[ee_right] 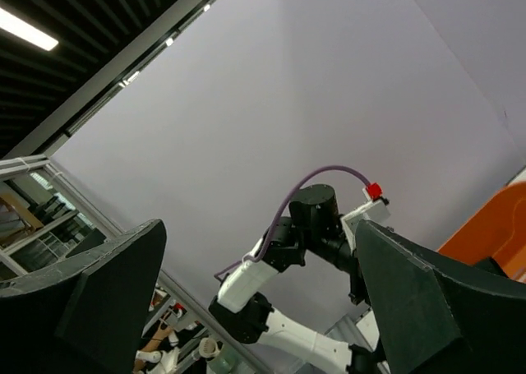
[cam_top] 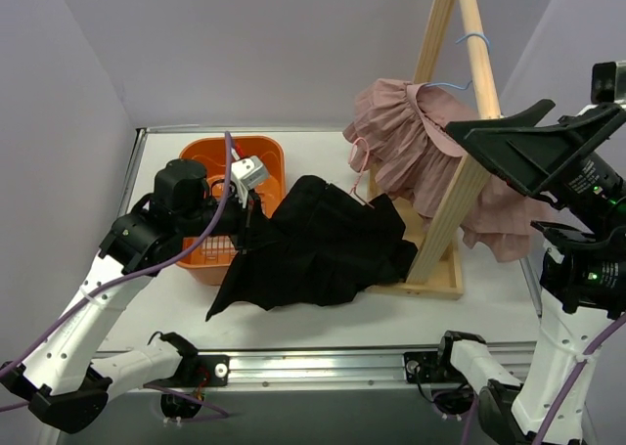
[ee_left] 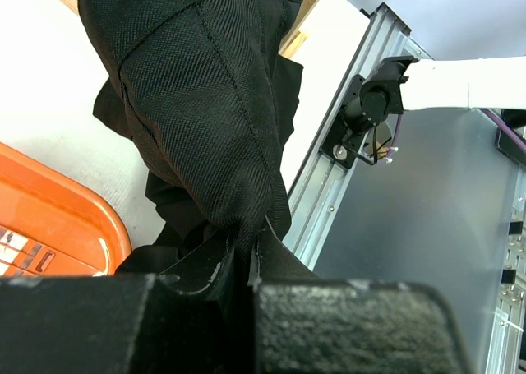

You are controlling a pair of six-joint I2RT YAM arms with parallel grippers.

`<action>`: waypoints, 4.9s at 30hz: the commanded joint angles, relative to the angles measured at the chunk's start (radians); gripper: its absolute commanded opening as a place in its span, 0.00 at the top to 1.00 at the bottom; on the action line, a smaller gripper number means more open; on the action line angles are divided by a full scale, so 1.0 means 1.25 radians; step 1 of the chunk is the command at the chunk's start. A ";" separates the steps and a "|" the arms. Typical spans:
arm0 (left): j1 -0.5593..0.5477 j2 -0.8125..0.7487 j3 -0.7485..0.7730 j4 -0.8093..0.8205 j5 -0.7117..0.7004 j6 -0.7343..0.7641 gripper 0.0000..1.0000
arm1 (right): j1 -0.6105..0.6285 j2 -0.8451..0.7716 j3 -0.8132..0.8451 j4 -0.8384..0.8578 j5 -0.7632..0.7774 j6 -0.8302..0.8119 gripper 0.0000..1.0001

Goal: Remove the skirt from the hanger

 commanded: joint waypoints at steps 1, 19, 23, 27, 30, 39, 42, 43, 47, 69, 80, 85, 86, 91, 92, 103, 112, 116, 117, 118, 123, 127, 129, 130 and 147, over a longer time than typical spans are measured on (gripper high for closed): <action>0.006 0.003 -0.003 0.092 0.009 -0.016 0.98 | 0.038 -0.019 0.001 -0.207 -0.010 -0.184 0.05; 0.006 0.018 -0.017 0.131 0.025 -0.045 0.98 | 0.076 -0.070 -0.032 -0.857 0.420 -0.872 0.10; 0.004 0.019 -0.039 0.153 0.028 -0.053 0.98 | 0.086 -0.074 -0.031 -0.886 0.526 -0.921 0.11; 0.004 0.024 -0.052 0.165 0.033 -0.060 0.98 | 0.107 -0.068 -0.033 -0.911 0.627 -0.971 0.10; 0.004 0.031 -0.052 0.168 0.034 -0.060 0.98 | 0.114 -0.064 -0.041 -0.913 0.638 -0.981 0.10; -0.048 0.085 -0.071 0.258 0.036 -0.104 0.98 | 0.169 -0.036 0.018 -0.957 0.766 -1.024 0.09; -0.085 0.122 -0.063 0.304 0.036 -0.126 0.98 | 0.210 -0.015 0.030 -0.974 0.815 -1.040 0.09; -0.096 0.134 -0.059 0.314 0.034 -0.128 0.98 | 0.211 -0.015 0.029 -0.974 0.830 -1.041 0.09; -0.150 0.194 -0.021 0.353 0.016 -0.135 0.98 | 0.216 -0.009 0.029 -0.989 0.944 -1.038 0.09; -0.150 0.209 0.000 0.289 0.001 -0.077 0.98 | 0.296 0.023 0.274 -1.178 1.160 -1.018 0.05; -0.143 0.222 0.002 0.294 0.013 -0.078 0.98 | 0.265 0.075 0.527 -1.081 0.939 -1.066 0.04; -0.133 0.219 0.011 0.276 0.002 -0.075 0.98 | 0.159 0.182 0.638 -1.020 0.658 -1.005 0.04; -0.131 0.213 0.007 0.272 -0.008 -0.074 0.98 | 0.133 0.194 0.639 -0.987 0.603 -0.986 0.04; -0.052 0.160 -0.038 0.265 -0.059 -0.104 0.98 | 0.003 0.245 0.626 -0.891 0.369 -0.862 0.04; -0.031 0.138 -0.047 0.266 -0.058 -0.110 0.98 | -0.002 0.251 0.616 -0.871 0.357 -0.849 0.04; 0.047 0.111 -0.084 0.277 0.017 -0.114 0.98 | 0.081 0.235 0.343 -0.605 0.305 -0.715 0.03; 0.046 0.117 -0.108 0.306 0.079 -0.088 0.98 | 0.469 0.143 0.069 -0.553 0.560 -0.765 0.04; 0.047 0.103 -0.117 0.309 0.095 -0.053 0.98 | 0.659 0.128 -0.053 -0.563 0.784 -0.828 0.05; 0.047 0.095 -0.123 0.305 0.099 -0.045 0.98 | 0.702 0.133 -0.063 -0.575 0.847 -0.848 0.05; 0.047 0.078 -0.128 0.305 0.100 -0.039 0.98 | 0.781 0.142 -0.071 -0.607 0.992 -0.886 0.06; 0.046 -0.005 -0.199 0.359 0.132 -0.018 0.98 | 0.968 0.161 -0.097 -0.626 1.265 -0.921 0.14; 0.049 -0.069 -0.265 0.374 0.116 -0.017 0.98 | 1.057 0.110 -0.146 -0.548 1.313 -0.912 0.17; 0.049 -0.082 -0.277 0.380 0.121 -0.017 0.98 | 1.078 0.087 -0.154 -0.557 1.350 -0.887 0.23; 0.049 -0.088 -0.285 0.387 0.126 -0.020 0.98 | 1.081 0.073 -0.148 -0.590 1.405 -0.873 0.26; 0.047 -0.134 -0.296 0.505 0.181 -0.115 0.98 | 1.082 0.037 -0.206 -0.638 1.468 -0.834 0.38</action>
